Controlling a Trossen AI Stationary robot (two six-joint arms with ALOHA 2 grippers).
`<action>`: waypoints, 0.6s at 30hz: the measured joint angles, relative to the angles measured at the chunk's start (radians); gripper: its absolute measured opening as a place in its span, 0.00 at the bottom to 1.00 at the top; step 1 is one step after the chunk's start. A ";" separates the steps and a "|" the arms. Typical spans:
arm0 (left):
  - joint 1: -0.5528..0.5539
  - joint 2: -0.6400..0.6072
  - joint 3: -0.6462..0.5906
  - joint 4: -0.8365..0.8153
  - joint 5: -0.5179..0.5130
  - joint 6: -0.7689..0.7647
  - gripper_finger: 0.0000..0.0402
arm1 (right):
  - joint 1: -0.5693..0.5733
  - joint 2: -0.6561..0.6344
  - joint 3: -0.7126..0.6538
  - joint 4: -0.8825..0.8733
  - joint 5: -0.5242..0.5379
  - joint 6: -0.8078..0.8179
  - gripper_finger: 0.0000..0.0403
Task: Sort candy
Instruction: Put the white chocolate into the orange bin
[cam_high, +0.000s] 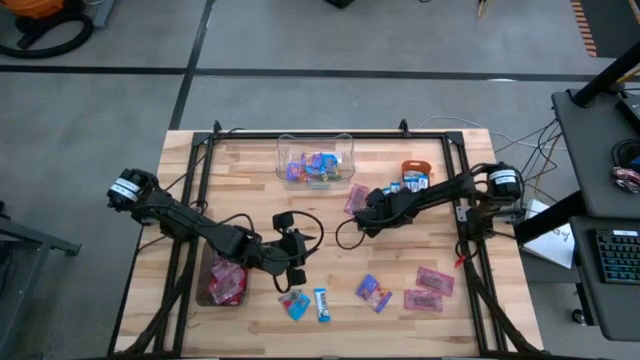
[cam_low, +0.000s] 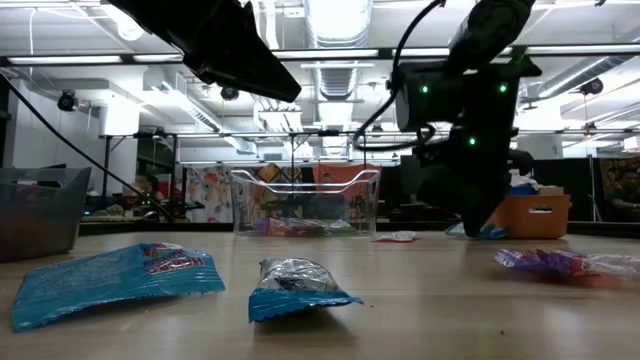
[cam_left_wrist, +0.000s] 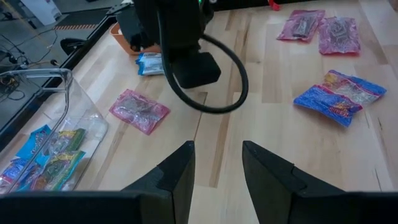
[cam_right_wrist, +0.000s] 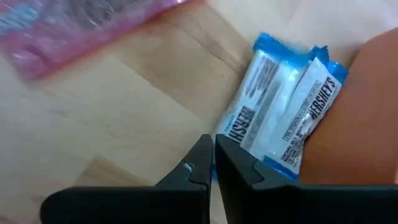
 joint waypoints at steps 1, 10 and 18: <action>0.000 0.000 0.000 0.000 0.000 0.000 0.29 | 0.000 0.011 0.000 -0.002 0.000 0.000 0.03; -0.001 0.000 0.000 -0.003 0.000 0.000 0.29 | 0.033 0.030 0.002 -0.003 -0.080 0.001 0.03; -0.001 0.000 0.000 -0.003 0.001 0.000 0.29 | 0.140 -0.058 -0.001 -0.034 -0.326 0.059 0.03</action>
